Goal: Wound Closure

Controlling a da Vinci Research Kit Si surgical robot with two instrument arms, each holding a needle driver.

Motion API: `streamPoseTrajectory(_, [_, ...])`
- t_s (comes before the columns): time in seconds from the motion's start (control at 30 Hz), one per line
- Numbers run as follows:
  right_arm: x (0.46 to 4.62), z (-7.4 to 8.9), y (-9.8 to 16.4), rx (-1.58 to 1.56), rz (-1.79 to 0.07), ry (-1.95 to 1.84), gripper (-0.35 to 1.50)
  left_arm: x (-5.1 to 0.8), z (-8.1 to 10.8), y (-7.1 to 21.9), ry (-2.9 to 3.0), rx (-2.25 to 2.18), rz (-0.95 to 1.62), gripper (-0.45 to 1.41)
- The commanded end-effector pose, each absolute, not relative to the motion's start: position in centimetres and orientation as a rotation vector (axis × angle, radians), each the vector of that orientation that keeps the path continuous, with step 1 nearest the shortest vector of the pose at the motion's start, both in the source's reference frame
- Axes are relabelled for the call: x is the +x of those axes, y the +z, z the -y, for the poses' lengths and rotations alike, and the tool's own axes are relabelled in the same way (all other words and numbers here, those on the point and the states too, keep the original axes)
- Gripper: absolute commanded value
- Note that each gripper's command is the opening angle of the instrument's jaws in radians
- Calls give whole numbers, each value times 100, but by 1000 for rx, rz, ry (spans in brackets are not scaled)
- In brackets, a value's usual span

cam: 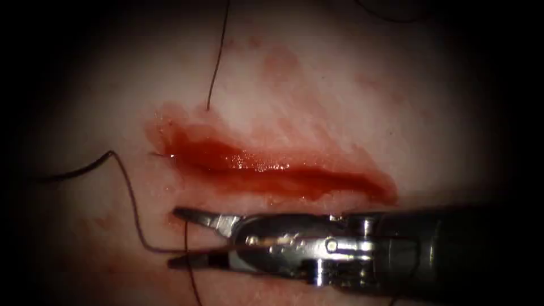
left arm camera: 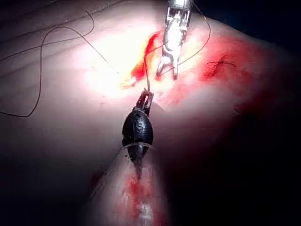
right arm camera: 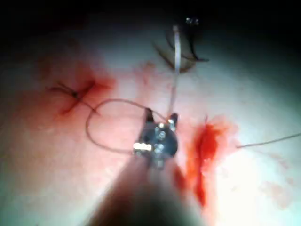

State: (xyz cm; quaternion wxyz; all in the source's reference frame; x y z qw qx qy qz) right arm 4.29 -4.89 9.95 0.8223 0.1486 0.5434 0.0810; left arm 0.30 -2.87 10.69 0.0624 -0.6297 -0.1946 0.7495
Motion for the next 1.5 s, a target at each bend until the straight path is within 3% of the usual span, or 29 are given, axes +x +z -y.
streamPoseTrajectory(0.03, [433,485,1004,309,-1152,168,16,25,292,1075,2264,-1904,591,-45])
streamPoseTrajectory(0.07, [430,481,1004,305,-1150,174,-26,25,292,1075,2264,-1903,591,-45])
streamPoseTrajectory(0.1, [428,479,1003,306,-1151,174,-35,25,292,1075,2264,-1903,591,-45])
streamPoseTrajectory(0.7, [343,542,903,387,-1134,187,-35,2,305,1076,2264,-1912,597,-45])
streamPoseTrajectory(1.27, [326,566,863,454,-1174,55,-35,41,297,1124,2374,-1747,528,-45])
streamPoseTrajectory(1.3, [326,565,863,459,-1176,51,2,42,297,1126,2377,-1741,525,-45])
streamPoseTrajectory(1.37, [317,555,865,423,-1194,1,46,46,297,1131,2406,-1706,513,-45])
streamPoseTrajectory(1.4, [309,542,871,375,-1193,-21,81,48,298,1133,2414,-1695,508,-45])
streamPoseTrajectory(1.5, [300,516,888,335,-1144,-39,101,48,301,1136,2416,-1690,499,-45])
